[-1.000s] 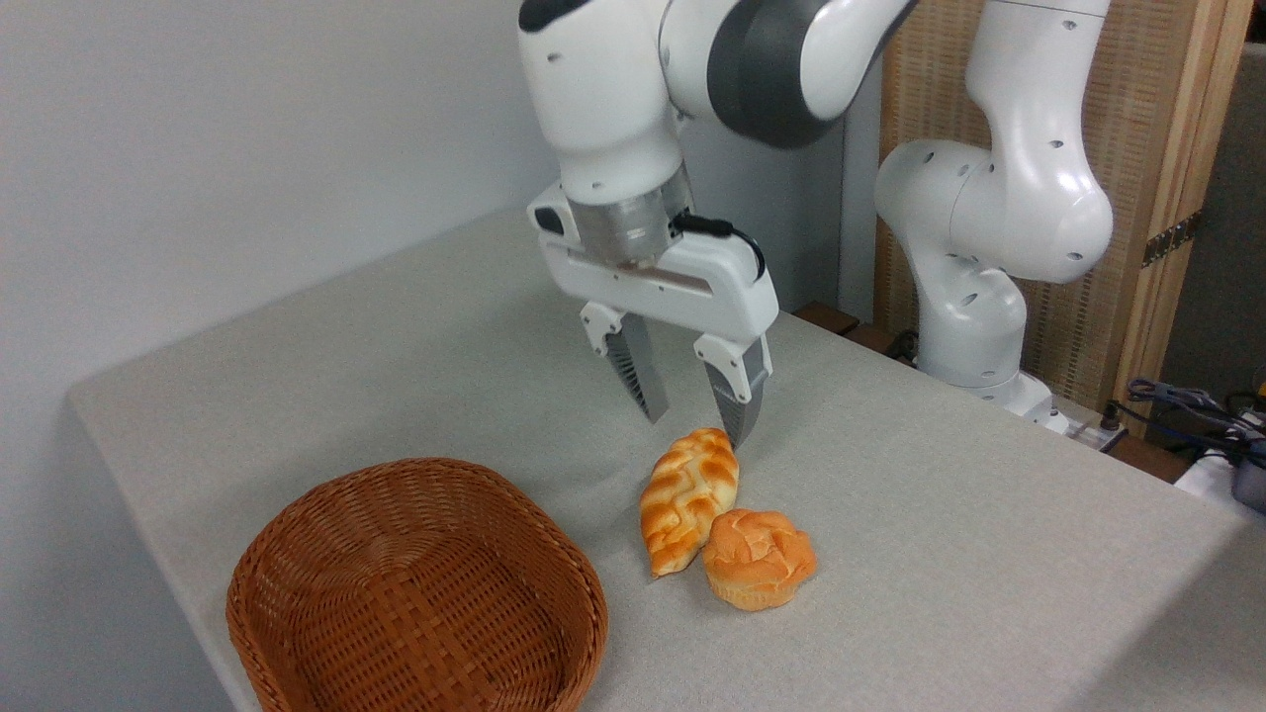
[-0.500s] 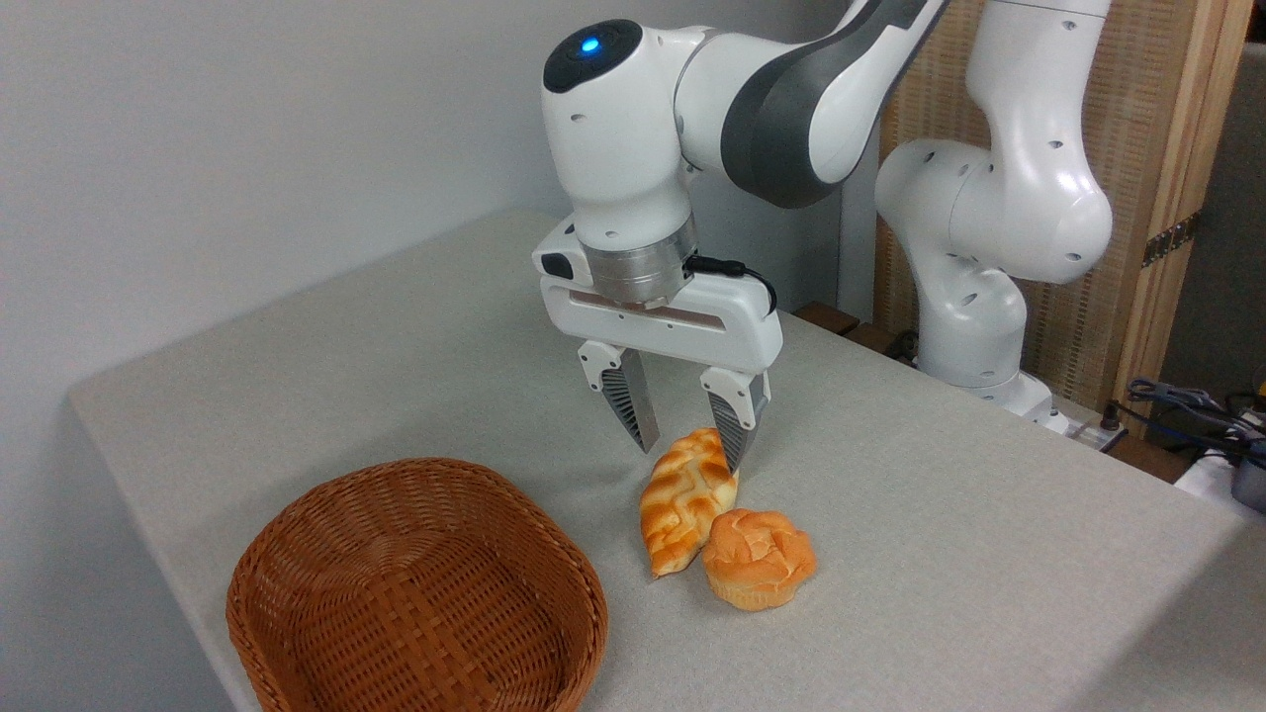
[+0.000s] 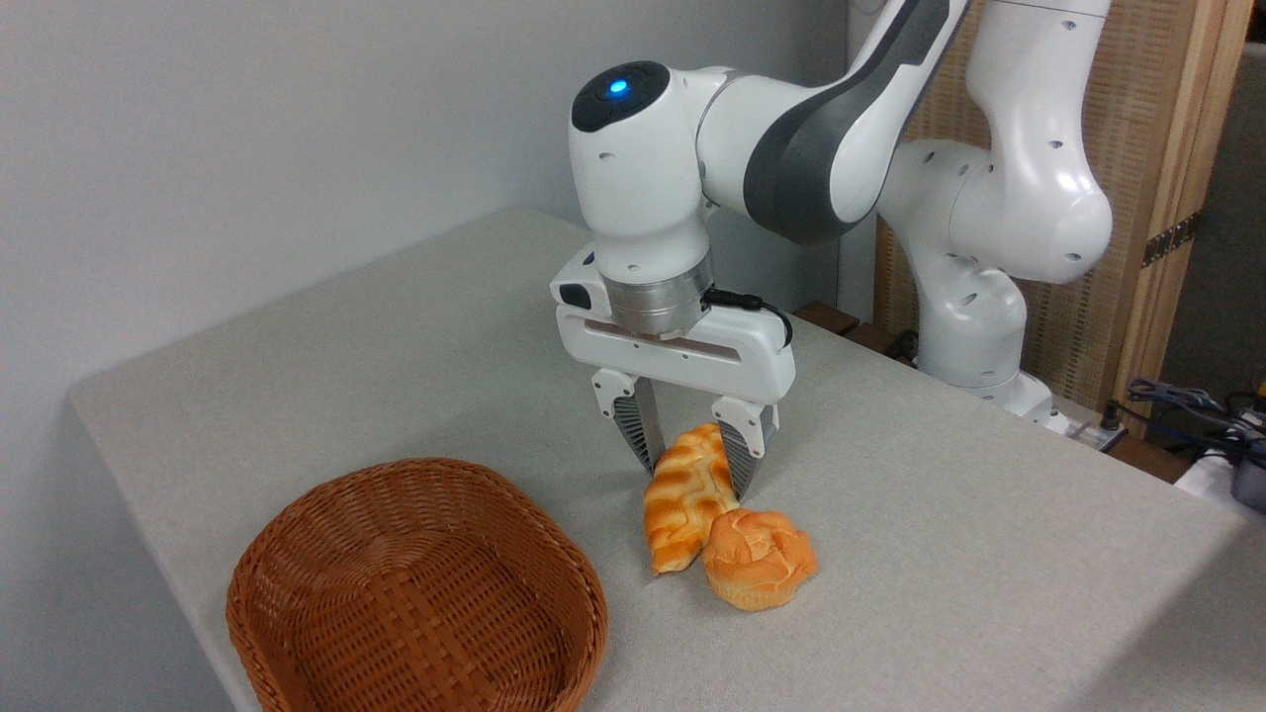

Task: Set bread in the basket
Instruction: 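Close the gripper on the braided bread roll, then lift the braided roll and carry it over the wicker basket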

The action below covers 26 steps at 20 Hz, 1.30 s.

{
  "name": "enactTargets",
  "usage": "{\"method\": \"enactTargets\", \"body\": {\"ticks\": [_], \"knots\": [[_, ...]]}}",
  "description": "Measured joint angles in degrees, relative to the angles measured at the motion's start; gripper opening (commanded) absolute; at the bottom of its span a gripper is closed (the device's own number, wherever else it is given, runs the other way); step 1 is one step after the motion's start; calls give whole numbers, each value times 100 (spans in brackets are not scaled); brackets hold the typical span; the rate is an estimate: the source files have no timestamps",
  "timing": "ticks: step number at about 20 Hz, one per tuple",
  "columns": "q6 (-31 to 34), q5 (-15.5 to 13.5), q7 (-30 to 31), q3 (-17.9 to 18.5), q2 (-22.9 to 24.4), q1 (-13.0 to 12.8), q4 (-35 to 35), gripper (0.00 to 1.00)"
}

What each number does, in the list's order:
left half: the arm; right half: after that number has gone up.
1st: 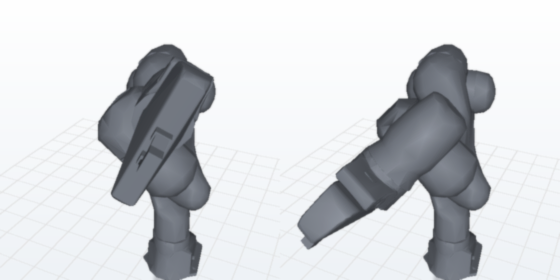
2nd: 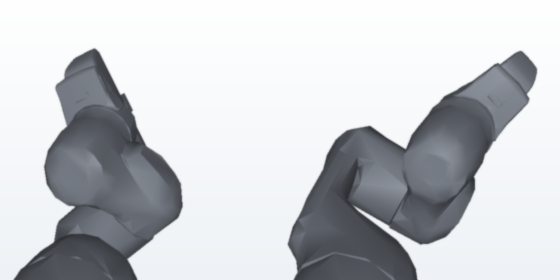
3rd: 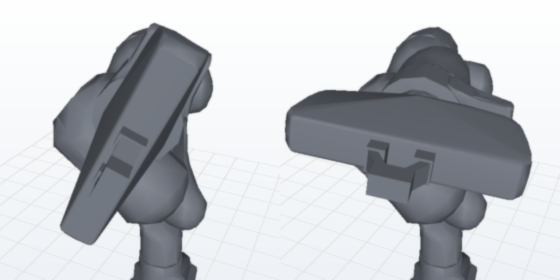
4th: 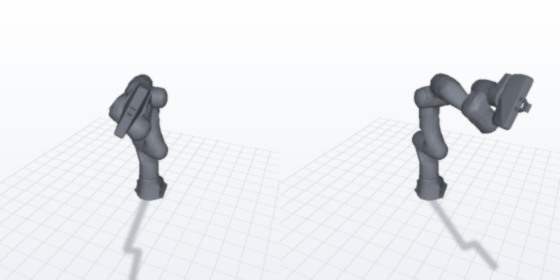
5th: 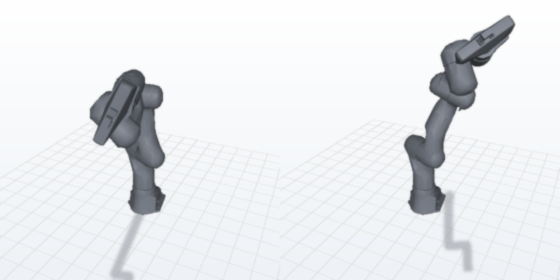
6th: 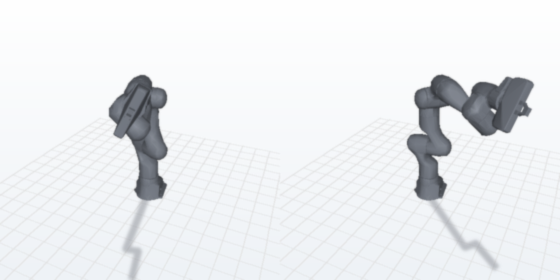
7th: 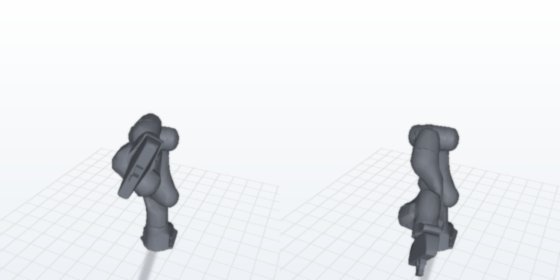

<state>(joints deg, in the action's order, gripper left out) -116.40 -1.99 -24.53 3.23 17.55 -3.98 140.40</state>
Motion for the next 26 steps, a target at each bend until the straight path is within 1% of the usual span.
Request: {"method": "enactTargets", "body": {"ticks": [3,7,17,19,22,23,24,26], "knots": [[0,0,-16,0,2,-3,0,40],[0,0,-27,1,7,-5,-1,32],[83,0,-290,6,12,-7,-83,31],[447,0,-537,8,14,-26,-366,33],[1220,0,-1195,9,31,-184,-1109,34],[1366,0,-1379,9,35,-226,-1344,38],[1439,0,-1546,6,29,-254,-1561,39],[1457,0,-1859,1,-56,-277,-1995,43]]}}
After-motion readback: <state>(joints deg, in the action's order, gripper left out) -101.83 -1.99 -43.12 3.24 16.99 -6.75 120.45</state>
